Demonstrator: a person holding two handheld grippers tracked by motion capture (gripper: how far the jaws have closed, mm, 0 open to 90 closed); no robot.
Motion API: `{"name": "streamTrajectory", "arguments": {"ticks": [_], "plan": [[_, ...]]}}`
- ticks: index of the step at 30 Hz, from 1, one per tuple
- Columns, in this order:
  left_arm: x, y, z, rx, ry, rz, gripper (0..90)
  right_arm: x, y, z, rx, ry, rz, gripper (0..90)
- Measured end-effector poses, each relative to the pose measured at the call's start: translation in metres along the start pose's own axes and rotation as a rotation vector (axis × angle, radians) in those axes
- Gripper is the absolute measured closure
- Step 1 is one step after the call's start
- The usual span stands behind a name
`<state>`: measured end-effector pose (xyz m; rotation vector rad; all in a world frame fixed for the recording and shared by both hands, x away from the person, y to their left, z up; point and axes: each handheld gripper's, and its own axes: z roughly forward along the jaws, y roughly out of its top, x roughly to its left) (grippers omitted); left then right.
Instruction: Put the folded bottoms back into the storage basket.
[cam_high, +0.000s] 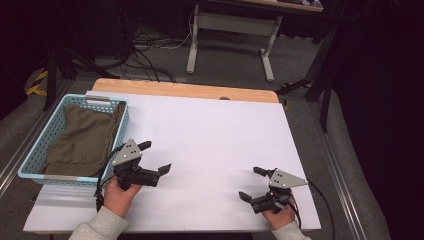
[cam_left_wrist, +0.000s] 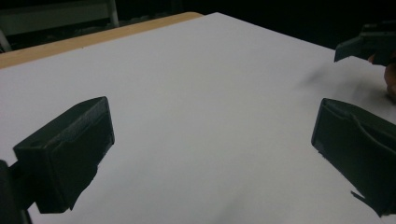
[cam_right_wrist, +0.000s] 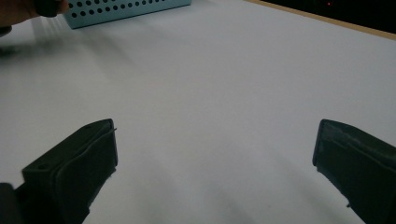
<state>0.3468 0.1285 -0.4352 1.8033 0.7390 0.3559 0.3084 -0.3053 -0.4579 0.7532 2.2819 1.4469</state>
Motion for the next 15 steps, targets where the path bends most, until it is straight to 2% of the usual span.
{"name": "streamTrajectory", "arguments": {"ticks": [6,13,15], "plan": [[-0.002,-0.010,0.008,0.040,-0.004,0.011,0.0,0.000,0.000,0.000,0.000,0.001,0.000,0.5],[-0.004,-0.023,0.013,0.052,-0.012,0.021,0.0,0.000,0.000,0.000,-0.003,0.006,-0.002,0.5],[-0.004,-0.026,0.015,0.080,-0.023,0.031,0.0,0.000,0.000,0.000,-0.005,0.008,-0.002,0.5]]}}
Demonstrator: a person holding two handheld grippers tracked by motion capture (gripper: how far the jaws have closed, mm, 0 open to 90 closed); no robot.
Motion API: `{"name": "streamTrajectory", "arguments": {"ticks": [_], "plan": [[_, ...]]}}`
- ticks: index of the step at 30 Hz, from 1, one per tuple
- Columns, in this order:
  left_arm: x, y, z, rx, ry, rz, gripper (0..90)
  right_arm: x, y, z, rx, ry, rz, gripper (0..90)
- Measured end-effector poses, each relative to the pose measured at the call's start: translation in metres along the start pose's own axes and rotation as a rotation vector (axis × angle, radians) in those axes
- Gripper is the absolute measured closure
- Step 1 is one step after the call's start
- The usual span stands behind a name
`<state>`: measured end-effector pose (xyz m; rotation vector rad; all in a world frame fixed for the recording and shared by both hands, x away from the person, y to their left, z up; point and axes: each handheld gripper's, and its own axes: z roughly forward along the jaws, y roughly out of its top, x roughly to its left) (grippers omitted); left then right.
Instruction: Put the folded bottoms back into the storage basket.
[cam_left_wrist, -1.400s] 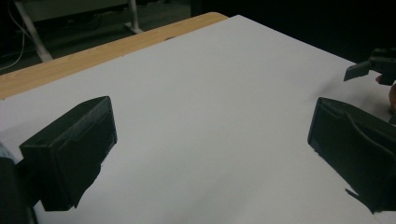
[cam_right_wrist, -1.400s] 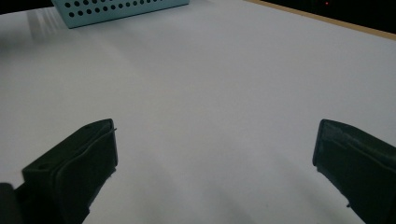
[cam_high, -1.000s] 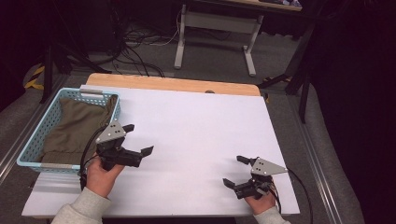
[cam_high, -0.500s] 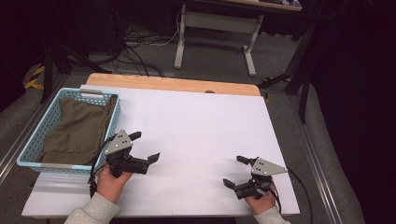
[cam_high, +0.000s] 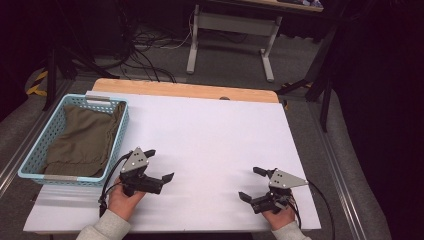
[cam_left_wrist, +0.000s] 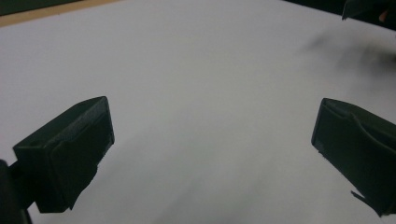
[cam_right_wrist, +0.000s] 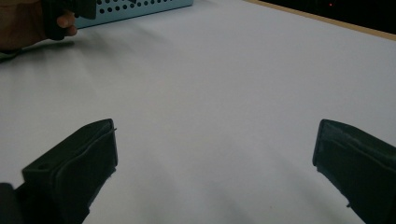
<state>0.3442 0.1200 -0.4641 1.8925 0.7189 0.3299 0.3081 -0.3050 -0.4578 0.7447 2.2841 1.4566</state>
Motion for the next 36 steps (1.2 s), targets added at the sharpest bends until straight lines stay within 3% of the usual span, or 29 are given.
{"name": "streamTrajectory", "arguments": {"ticks": [7,36], "plan": [[-0.0087,-0.0053,0.0061,0.024,0.008,0.076,0.0,0.0009,0.0001,0.0000,0.000,0.002,0.000,0.5],[-0.0059,-0.0061,0.0066,0.045,0.043,0.075,0.0,0.0013,0.0001,0.0007,0.000,0.004,-0.008,0.5]]}}
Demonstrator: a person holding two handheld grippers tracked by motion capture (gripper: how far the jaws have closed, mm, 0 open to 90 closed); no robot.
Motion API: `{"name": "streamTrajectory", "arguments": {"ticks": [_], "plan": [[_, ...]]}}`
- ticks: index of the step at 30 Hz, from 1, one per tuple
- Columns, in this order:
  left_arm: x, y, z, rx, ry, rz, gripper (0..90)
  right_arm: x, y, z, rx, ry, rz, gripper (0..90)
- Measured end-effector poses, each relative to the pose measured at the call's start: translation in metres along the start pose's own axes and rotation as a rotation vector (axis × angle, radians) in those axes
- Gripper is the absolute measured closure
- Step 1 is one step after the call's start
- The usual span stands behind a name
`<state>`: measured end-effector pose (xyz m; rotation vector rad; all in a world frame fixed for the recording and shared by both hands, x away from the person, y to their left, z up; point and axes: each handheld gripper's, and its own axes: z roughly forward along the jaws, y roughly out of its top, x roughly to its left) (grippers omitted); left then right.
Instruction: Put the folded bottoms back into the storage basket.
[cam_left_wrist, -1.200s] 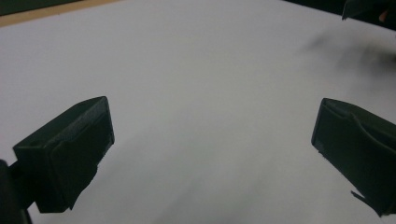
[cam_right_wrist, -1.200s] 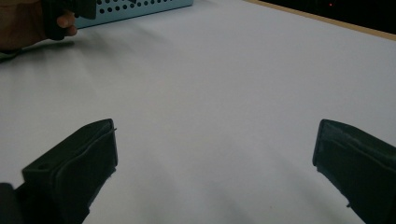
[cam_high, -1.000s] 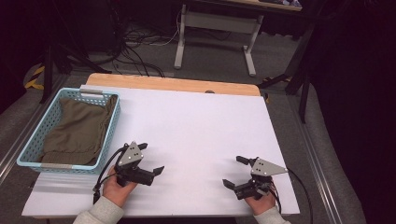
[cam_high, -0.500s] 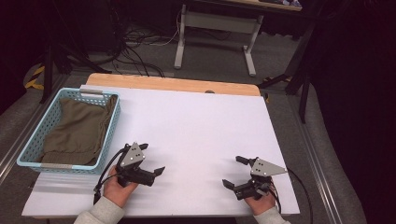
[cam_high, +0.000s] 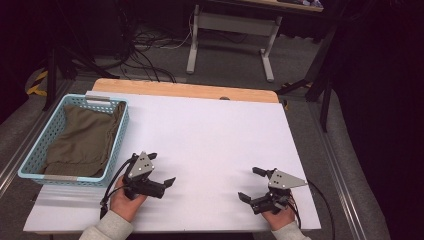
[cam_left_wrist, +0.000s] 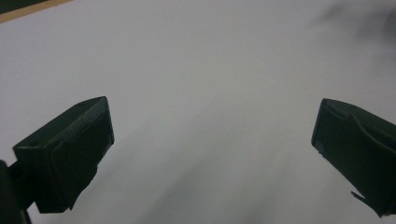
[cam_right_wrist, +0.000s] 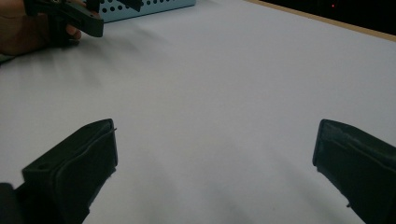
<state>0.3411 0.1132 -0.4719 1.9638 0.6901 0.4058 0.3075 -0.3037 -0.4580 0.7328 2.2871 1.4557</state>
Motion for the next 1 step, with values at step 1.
{"name": "streamTrajectory", "arguments": {"ticks": [1], "plan": [[-0.0001,0.0000,0.0004,0.006,0.006,-0.004,0.0,0.0000,0.0000,0.0000,0.000,0.000,0.000,0.5]]}}
